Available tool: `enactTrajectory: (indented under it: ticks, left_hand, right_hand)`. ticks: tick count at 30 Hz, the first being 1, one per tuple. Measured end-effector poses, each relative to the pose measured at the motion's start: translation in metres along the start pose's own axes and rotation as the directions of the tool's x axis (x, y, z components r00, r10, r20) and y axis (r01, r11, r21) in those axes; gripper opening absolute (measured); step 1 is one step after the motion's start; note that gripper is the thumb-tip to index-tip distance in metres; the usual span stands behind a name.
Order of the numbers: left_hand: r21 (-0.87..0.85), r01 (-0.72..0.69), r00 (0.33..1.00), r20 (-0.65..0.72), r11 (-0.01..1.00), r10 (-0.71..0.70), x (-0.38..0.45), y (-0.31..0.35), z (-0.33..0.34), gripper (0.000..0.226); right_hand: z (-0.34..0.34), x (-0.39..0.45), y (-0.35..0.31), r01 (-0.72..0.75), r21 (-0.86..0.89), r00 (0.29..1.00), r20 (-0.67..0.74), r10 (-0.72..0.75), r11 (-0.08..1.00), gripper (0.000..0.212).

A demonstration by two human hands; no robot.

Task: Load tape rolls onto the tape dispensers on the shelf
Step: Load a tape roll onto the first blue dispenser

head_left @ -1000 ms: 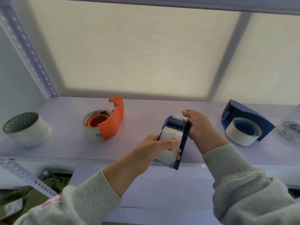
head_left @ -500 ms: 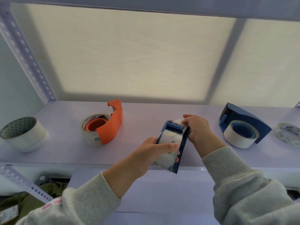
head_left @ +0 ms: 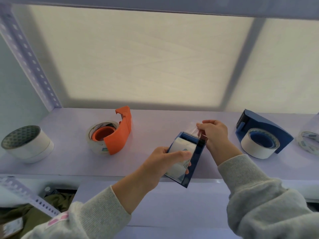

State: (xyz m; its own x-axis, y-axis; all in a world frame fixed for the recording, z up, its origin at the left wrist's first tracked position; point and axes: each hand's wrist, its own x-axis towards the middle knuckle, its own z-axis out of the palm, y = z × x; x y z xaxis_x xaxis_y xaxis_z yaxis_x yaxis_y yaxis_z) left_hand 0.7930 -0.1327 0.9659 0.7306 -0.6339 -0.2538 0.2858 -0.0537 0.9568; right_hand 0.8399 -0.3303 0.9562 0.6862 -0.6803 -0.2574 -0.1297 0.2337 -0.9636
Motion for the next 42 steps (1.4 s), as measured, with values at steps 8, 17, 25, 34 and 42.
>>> enactTrajectory:
  ticks: [8,17,25,34,42]
  left_hand:
    - [-0.038,0.017,1.000,-0.002,0.999,-0.017,-0.003,-0.001,-0.002,0.035]
    - [-0.213,-0.112,0.993,-0.063,0.971,0.101,-0.003,0.016,-0.015,0.025]
    - [-0.462,-0.254,0.967,-0.123,0.850,0.223,0.010,0.033,-0.024,0.026]
    - [-0.657,-0.194,0.980,-0.157,0.728,0.119,0.023,0.025,-0.017,0.023]
    - [-0.752,-0.227,0.970,-0.229,0.619,0.078,0.033,0.020,-0.025,0.024]
  right_hand:
    - [-0.005,0.021,-0.003,0.004,0.061,0.994,-0.110,0.002,0.998,0.020]
    - [-0.007,0.012,0.008,-0.030,-0.093,0.999,0.027,0.033,0.995,0.031]
    - [-0.004,-0.033,-0.002,-0.213,0.130,0.947,0.270,0.172,0.969,0.024]
    - [-0.006,-0.060,0.005,-0.336,0.476,0.919,0.354,0.173,0.813,0.016]
    - [-0.005,-0.083,0.015,-0.287,0.451,0.884,0.465,0.051,0.845,0.046]
